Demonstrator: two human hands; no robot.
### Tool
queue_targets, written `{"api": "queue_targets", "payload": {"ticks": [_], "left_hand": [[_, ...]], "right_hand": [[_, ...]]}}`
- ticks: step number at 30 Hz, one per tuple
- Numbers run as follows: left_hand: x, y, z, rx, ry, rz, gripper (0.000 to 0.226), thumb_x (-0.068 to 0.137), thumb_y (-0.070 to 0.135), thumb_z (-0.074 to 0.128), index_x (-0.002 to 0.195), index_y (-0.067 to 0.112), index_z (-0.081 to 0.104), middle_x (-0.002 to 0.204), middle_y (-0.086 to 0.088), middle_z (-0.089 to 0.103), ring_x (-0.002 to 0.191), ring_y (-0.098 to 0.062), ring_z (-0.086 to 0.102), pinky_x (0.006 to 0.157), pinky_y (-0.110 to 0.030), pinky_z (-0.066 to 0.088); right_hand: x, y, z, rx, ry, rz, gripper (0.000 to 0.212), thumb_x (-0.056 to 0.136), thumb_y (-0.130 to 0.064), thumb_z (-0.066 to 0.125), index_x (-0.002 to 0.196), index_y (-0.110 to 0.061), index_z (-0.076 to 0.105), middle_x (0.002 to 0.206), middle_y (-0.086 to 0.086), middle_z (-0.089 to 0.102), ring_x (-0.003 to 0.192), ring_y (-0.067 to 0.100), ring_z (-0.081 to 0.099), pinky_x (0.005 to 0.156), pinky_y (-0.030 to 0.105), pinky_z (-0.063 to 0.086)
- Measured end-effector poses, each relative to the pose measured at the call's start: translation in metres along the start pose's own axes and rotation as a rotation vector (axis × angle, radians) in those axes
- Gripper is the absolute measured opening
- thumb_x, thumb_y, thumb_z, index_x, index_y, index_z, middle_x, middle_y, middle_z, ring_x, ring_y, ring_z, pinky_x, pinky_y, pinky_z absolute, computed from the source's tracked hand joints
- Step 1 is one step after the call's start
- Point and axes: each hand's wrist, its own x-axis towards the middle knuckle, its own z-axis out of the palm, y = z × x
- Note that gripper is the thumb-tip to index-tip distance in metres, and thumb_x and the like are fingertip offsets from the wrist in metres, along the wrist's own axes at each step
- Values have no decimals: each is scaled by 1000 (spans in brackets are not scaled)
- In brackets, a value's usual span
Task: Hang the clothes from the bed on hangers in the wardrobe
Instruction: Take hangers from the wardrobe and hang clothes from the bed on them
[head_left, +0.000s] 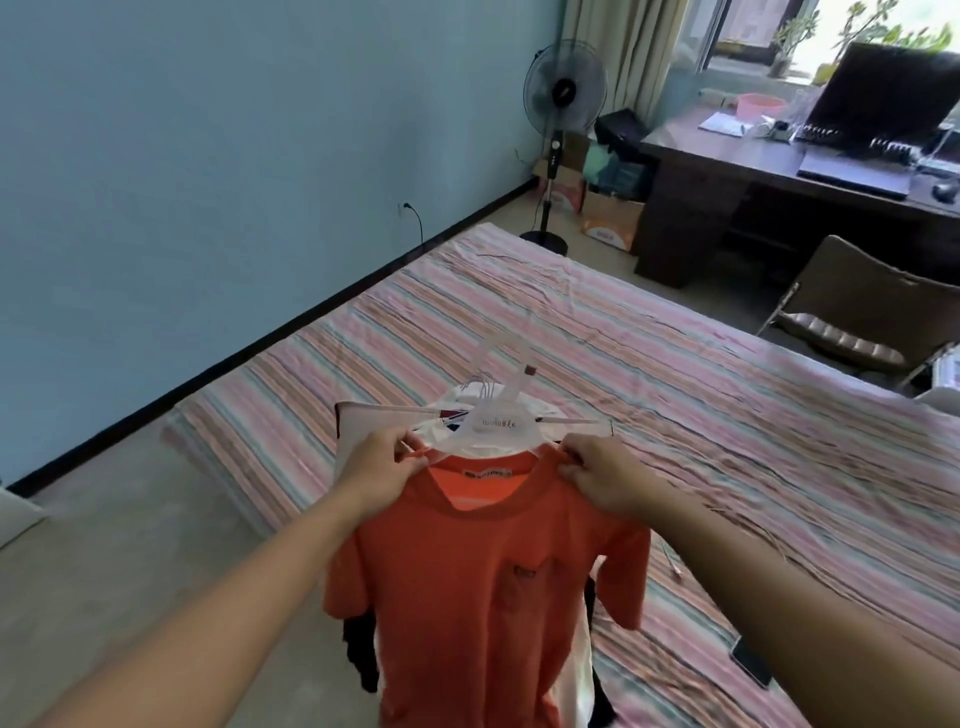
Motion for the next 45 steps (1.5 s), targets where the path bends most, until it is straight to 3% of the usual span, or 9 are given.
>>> {"api": "queue_targets", "payload": {"ticks": [8, 13, 17, 20, 25, 29, 32, 38, 45], "left_hand": [[99, -49, 55, 143, 61, -204, 15, 84, 18, 74, 78, 26, 64, 82, 0, 67, 87, -24, 64, 73, -30, 44], [160, -74, 88, 272, 152, -239, 8, 86, 25, 71, 94, 21, 72, 98, -9, 71, 101, -32, 62, 84, -34, 44], [204, -94, 117, 314, 173, -237, 7, 91, 26, 65, 95, 23, 69, 100, -6, 72, 105, -31, 60, 93, -39, 40], [225, -107, 138, 442, 135, -187, 17, 96, 21, 55, 109, 23, 65, 114, -6, 69, 113, -30, 56, 94, -40, 33], [218, -145, 160, 677, -169, -61, 85, 88, 45, 62, 156, 27, 15, 160, 2, 24, 146, -23, 24, 117, -43, 17], [221, -163, 171, 824, -263, -56, 98, 92, 40, 59, 153, 24, -16, 165, -3, -1, 151, -26, 3, 120, -47, 4], [228, -165, 174, 838, -251, -59, 90, 94, 32, 57, 155, 25, -9, 165, -2, -1, 151, -26, 4, 120, -47, 6], [226, -157, 171, 813, -223, -125, 88, 94, 37, 58, 156, 28, -3, 164, -5, 5, 151, -27, 6, 121, -46, 7], [198, -123, 138, 652, -87, -55, 79, 91, 38, 63, 154, 26, 17, 161, -10, 18, 149, -27, 17, 121, -41, 15]], "right_hand": [[111, 54, 54, 133, -66, 107, 27, 97, -29, 58, 74, -23, 46, 84, 0, 56, 84, 24, 54, 69, 34, 35], [161, 78, 85, 252, -32, 168, 24, 84, -51, 58, 104, -44, 47, 100, -11, 62, 97, 18, 62, 83, 37, 50], [194, 95, 111, 137, -30, 110, 61, 87, -46, 66, 139, -28, 42, 133, -5, 55, 123, 18, 54, 94, 32, 39], [219, 115, 138, 56, -33, 105, 58, 92, -42, 61, 142, -25, 37, 137, 0, 51, 127, 22, 51, 100, 35, 39], [253, 137, 177, -34, -102, 77, 60, 99, -30, 54, 150, -14, 26, 145, 10, 41, 132, 27, 44, 105, 33, 34], [266, 150, 203, -146, 6, 34, 65, 91, -21, 66, 148, -9, 36, 125, 16, 55, 110, 35, 57, 95, 41, 47], [270, 150, 211, -200, 95, 89, 69, 75, -24, 83, 134, -14, 48, 105, 11, 59, 91, 32, 61, 78, 41, 52], [257, 130, 208, -176, 119, 66, 82, 89, -62, 47, 150, -9, 35, 144, 14, 45, 131, 35, 44, 111, 47, 35], [223, 90, 180, -142, 36, -9, 84, 91, -42, 60, 156, -11, 18, 161, 13, 21, 150, 32, 18, 122, 41, 14]]}}
